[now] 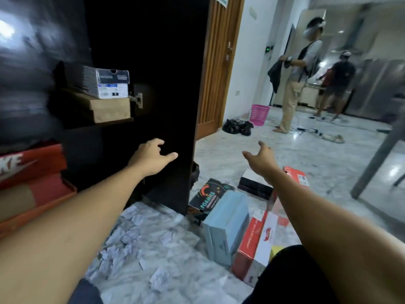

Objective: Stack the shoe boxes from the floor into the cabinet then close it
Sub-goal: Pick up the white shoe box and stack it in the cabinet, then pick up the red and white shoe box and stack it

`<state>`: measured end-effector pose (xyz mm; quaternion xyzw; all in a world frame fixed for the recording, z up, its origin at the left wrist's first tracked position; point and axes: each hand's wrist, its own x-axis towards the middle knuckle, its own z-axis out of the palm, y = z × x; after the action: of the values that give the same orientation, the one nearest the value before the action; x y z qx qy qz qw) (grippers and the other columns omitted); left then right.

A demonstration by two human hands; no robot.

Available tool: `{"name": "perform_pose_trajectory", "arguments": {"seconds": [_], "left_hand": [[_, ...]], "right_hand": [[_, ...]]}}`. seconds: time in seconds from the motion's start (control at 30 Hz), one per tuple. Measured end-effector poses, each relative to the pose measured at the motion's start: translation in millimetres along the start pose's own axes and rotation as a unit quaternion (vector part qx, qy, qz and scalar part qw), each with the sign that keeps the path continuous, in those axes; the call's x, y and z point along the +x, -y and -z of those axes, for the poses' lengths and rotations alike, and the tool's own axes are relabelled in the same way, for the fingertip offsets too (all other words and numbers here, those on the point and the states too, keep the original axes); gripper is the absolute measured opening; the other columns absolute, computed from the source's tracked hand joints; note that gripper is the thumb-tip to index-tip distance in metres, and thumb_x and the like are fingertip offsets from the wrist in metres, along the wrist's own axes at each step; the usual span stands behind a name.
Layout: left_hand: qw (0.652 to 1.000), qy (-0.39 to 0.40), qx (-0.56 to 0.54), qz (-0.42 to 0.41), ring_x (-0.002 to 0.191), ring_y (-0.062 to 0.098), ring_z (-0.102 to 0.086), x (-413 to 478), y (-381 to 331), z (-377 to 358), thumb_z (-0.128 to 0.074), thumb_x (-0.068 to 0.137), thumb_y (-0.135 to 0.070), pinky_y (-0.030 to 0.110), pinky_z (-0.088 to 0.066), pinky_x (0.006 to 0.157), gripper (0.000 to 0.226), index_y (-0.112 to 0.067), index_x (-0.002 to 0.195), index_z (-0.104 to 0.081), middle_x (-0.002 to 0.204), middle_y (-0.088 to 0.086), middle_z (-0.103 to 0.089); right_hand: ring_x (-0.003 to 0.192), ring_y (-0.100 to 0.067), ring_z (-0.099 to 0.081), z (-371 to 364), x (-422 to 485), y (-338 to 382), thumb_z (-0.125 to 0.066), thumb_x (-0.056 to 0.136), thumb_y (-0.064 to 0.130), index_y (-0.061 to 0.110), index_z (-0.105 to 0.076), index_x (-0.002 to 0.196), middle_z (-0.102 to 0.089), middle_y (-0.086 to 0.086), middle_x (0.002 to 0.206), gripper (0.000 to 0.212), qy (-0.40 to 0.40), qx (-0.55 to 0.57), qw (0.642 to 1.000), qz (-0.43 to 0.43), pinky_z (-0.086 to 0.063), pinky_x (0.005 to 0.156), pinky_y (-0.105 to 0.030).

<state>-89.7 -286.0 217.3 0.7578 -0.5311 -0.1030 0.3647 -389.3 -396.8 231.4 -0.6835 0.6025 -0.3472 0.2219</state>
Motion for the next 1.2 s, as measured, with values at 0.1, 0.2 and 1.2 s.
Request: {"name": "perform_pose_trajectory", "arguments": {"seconds": [0.1, 0.2, 1.2], "left_hand": [[0.999, 0.036, -0.012, -0.012, 0.122, 0.025, -0.058, -19, -17, -38, -0.067, 0.082, -0.064, 0.037, -0.050, 0.097, 0.075, -0.023, 0.143, -0.048, 0.137, 0.003, -0.060], [0.995, 0.089, -0.024, -0.028, 0.123, 0.027, -0.058, -29, -32, -66, -0.067, 0.083, -0.064, 0.038, -0.050, 0.097, 0.077, -0.022, 0.145, -0.047, 0.140, 0.005, -0.057], [0.966, 0.223, 0.121, -0.059, 0.123, 0.024, -0.045, -109, -39, -425, -0.072, 0.063, -0.074, 0.039, -0.045, 0.095, 0.085, -0.032, 0.133, -0.048, 0.132, -0.004, -0.049]], "right_hand": [[0.141, -0.037, -0.035, 44, -26, -47, -0.065, 0.093, 0.039, 0.010, -0.021, 0.156, -0.028, -0.020, 0.157, 0.083, -0.019, -0.029, 0.998, -0.051, -0.033, 0.116, -0.045], [0.140, -0.039, -0.036, 85, -46, -78, -0.067, 0.091, 0.038, 0.009, -0.020, 0.156, -0.031, -0.022, 0.156, 0.086, -0.054, -0.045, 0.993, -0.092, -0.036, 0.114, -0.046], [0.137, -0.029, -0.044, -71, -10, -365, -0.059, 0.097, 0.039, 0.009, -0.032, 0.152, -0.042, -0.013, 0.153, 0.068, 0.099, 0.068, 0.977, -0.176, -0.039, 0.106, -0.038]]}}
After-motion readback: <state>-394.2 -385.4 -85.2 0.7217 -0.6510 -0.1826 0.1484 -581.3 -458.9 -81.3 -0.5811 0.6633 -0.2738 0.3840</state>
